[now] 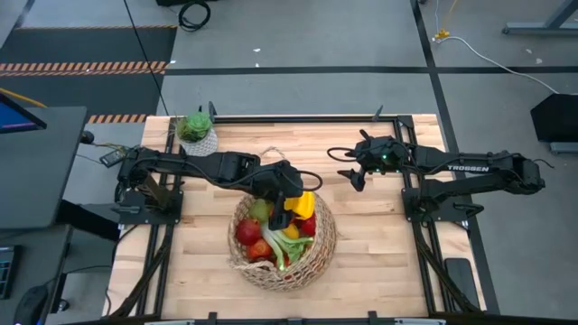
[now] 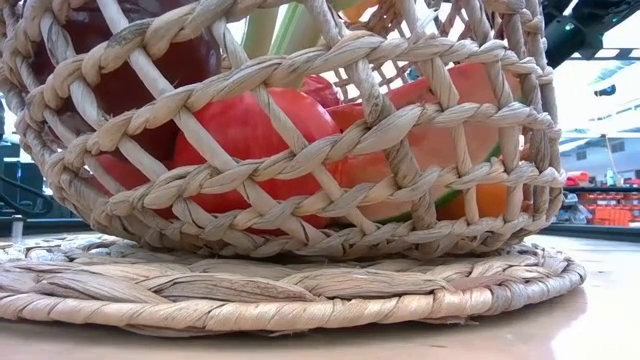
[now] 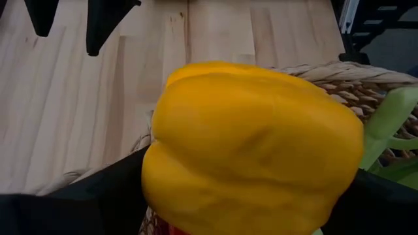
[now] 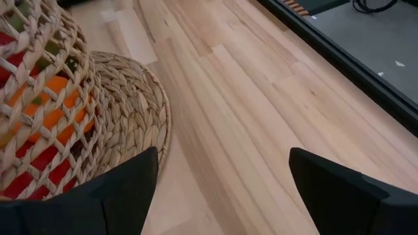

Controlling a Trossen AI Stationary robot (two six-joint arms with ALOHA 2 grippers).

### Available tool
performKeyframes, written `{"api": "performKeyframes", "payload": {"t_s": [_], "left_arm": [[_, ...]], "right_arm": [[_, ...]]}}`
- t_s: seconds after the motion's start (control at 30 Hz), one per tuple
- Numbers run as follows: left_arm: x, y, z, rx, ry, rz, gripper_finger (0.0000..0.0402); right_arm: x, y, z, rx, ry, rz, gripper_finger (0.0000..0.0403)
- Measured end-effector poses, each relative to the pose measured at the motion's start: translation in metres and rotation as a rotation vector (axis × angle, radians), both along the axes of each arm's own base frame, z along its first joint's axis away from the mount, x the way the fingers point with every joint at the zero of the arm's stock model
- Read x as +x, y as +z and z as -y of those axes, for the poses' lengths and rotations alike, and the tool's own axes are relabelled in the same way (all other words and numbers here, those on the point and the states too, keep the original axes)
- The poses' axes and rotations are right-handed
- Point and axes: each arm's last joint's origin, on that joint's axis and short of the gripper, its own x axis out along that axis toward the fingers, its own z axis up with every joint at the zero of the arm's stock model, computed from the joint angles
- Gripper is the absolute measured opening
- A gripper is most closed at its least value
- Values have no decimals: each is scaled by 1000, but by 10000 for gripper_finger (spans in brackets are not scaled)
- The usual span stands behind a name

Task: Build produce basket
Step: Put the bell pepper into the basket

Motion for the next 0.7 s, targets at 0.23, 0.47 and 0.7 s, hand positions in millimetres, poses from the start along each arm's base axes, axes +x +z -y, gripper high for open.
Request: {"api": "performKeyframes", "payload": {"t_s": [0.23, 0.47, 0.7], "left_arm": [[0, 0, 0, 7, -8, 0, 353], [0, 0, 1, 2, -4, -3, 353], [-5, -4, 7, -44, 22, -63, 353]], "right_arm": [[2, 3, 0, -9, 0, 30, 348], [4, 7, 1, -22, 0, 78, 348], [6, 11, 2, -36, 0, 128, 348]]}}
